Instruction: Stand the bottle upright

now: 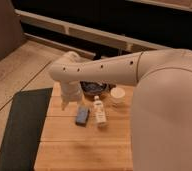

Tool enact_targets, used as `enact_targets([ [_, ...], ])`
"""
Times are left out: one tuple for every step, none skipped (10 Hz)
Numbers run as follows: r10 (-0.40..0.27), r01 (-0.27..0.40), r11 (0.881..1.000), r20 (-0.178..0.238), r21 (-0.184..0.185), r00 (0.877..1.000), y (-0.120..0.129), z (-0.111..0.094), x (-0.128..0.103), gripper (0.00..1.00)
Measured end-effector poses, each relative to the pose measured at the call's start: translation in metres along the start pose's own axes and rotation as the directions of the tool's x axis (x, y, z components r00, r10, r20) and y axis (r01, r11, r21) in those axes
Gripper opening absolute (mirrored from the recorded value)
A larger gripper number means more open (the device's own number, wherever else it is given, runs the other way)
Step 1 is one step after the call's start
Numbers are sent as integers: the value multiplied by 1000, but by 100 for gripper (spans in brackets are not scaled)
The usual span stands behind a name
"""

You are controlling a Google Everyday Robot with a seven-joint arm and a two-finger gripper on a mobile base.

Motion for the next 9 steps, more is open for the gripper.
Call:
enact_targets([
  [-4, 3, 1000, 27, 29, 1000, -23, -1, -26, 65],
  [-1, -2, 999, 47, 51, 999, -45, -2, -48, 65],
  [1, -5, 998, 53, 60, 999, -55, -1, -57, 65],
  [7, -11, 998, 67, 66, 998, -68, 1, -72, 65],
  [13, -18, 998, 80, 58, 997, -75, 3, -81, 65],
  [18, -22, 999, 105, 38, 994, -82, 6, -92, 65],
  [8, -11, 1000, 152, 20, 988, -86, 9, -102, 65],
  [-10, 8, 1000, 183, 14, 983, -88, 10, -107, 65],
  [-33, 30, 999, 196, 15, 980, -90, 14, -107, 65],
])
